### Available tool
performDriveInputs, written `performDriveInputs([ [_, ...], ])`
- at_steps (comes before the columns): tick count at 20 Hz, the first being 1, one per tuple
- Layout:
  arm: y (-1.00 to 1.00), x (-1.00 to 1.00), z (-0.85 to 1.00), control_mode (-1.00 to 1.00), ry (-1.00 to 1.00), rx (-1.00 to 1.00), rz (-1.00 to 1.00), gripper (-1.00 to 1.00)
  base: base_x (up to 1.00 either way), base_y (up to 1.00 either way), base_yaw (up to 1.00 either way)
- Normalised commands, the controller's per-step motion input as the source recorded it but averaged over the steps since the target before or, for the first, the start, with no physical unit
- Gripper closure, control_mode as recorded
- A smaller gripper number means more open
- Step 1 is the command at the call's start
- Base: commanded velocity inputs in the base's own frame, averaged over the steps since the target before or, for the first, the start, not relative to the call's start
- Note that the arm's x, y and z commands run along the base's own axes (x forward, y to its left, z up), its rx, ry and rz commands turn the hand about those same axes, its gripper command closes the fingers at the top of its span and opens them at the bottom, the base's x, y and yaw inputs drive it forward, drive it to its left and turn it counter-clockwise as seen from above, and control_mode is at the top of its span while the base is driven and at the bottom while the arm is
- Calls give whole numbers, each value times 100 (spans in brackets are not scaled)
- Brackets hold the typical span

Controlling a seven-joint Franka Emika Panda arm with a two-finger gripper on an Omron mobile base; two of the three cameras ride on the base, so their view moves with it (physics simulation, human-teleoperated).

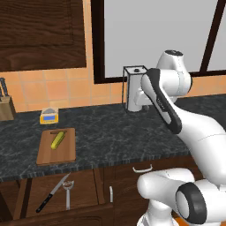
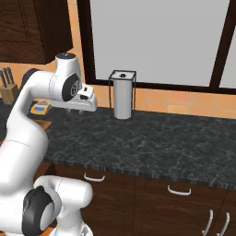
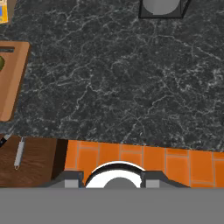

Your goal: Place the appropriate cutting tool for cutting the cucumber skin on the cutting board.

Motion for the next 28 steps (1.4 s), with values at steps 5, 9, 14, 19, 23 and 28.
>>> performDriveInputs([
  [5, 0, -18, 0, -100, -1, 0, 0, -100, 0, 0, 0],
  [9, 0, -42, -1, -100, 0, 0, 0, -100, 0, 0, 0],
  [14, 0, -61, -2, -100, -1, 0, 0, -100, 0, 0, 0],
  [19, 8, -55, -1, -100, -5, 0, 0, -100, 0, 0, 0],
  [23, 34, -41, 0, -100, -3, 0, -4, -100, 0, 0, 0],
  [28, 61, -32, 0, -100, 0, 0, -7, -100, 0, 0, 0],
])
